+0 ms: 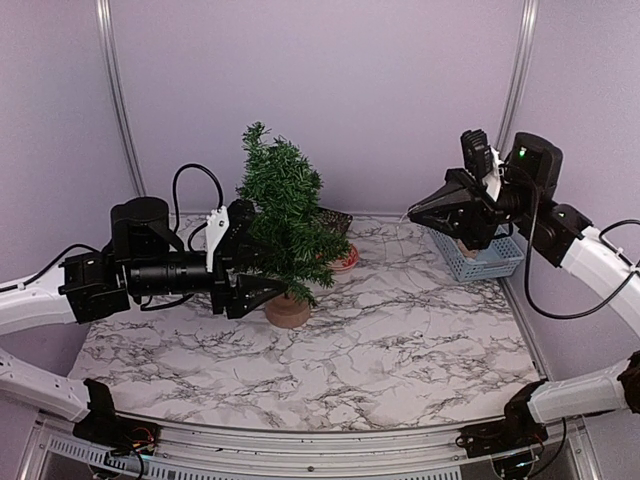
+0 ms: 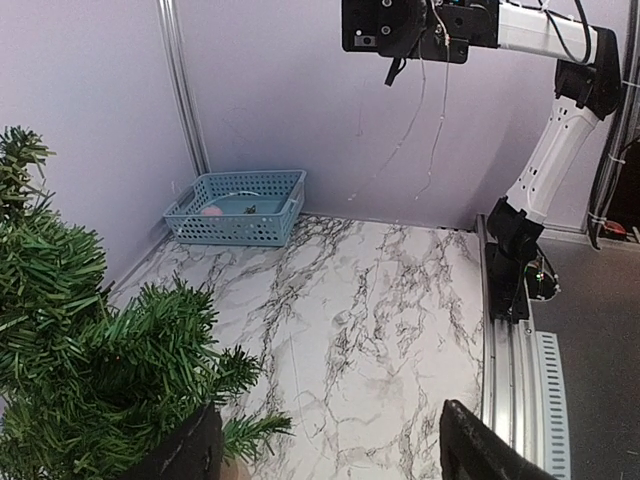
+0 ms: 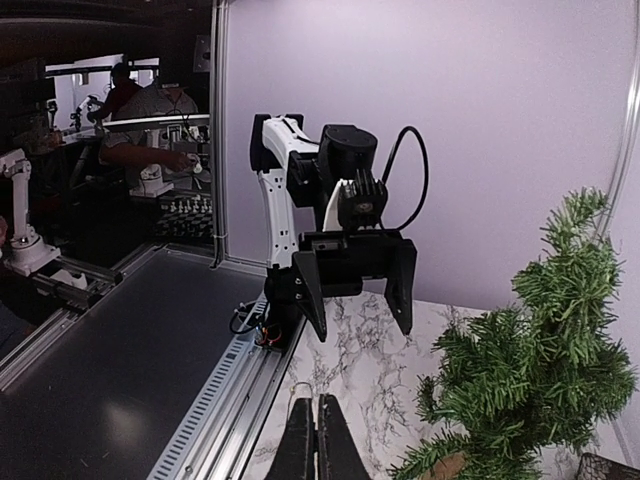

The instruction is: Decorate the small christmas tree

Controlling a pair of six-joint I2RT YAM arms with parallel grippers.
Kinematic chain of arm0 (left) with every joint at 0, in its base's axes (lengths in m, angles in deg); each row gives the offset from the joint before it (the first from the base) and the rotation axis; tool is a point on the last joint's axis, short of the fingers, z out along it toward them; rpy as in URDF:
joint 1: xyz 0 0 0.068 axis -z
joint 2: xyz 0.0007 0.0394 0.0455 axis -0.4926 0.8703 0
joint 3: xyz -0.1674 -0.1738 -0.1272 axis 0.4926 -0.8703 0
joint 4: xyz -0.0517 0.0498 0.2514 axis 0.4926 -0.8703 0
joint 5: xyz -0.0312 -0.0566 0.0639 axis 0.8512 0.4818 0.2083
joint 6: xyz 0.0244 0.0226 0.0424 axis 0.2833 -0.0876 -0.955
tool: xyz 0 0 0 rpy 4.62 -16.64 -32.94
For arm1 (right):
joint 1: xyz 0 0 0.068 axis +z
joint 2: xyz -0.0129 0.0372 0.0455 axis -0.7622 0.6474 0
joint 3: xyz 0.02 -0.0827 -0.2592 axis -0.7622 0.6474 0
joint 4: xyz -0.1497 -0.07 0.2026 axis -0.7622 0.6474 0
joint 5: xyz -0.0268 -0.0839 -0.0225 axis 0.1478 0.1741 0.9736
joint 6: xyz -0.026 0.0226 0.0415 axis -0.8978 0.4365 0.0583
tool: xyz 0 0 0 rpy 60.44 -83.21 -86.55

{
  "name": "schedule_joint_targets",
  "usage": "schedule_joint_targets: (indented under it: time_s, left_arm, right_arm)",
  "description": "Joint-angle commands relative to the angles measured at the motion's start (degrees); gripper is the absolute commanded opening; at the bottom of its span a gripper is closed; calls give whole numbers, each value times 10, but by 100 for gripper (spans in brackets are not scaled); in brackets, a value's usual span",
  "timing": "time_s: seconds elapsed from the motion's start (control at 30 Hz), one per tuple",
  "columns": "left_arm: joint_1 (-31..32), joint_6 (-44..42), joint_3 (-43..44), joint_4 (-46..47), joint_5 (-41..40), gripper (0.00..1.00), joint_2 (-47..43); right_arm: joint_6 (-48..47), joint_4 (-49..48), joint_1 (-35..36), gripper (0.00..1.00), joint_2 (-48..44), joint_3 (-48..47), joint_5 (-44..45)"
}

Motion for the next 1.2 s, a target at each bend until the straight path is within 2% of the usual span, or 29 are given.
schedule_joint_targets:
  time_s: [0.0,0.27,0.47,0.77,1.03,1.17]
  left_arm:
    - [12,-31,24,-24,-25,74,18]
    - [22,-48,51,-25,-88,74,33]
    - [27,-79,119,-56,-110,72,82]
    - [66,-195,252,-114,-300,65,215]
    - [74,-271,333,-118,-406,59,312]
    - [73,-300,360,-108,-420,55,348]
  right_arm:
    - [-56,82,20,0,-4,-31,-9]
    - [-75,111,20,0,-38,-22,8]
    - [-88,133,20,0,-52,-20,16]
    - [-88,131,21,0,-61,-5,29]
    - [-90,129,21,0,-67,-1,29]
    - [-89,124,21,0,-70,5,31]
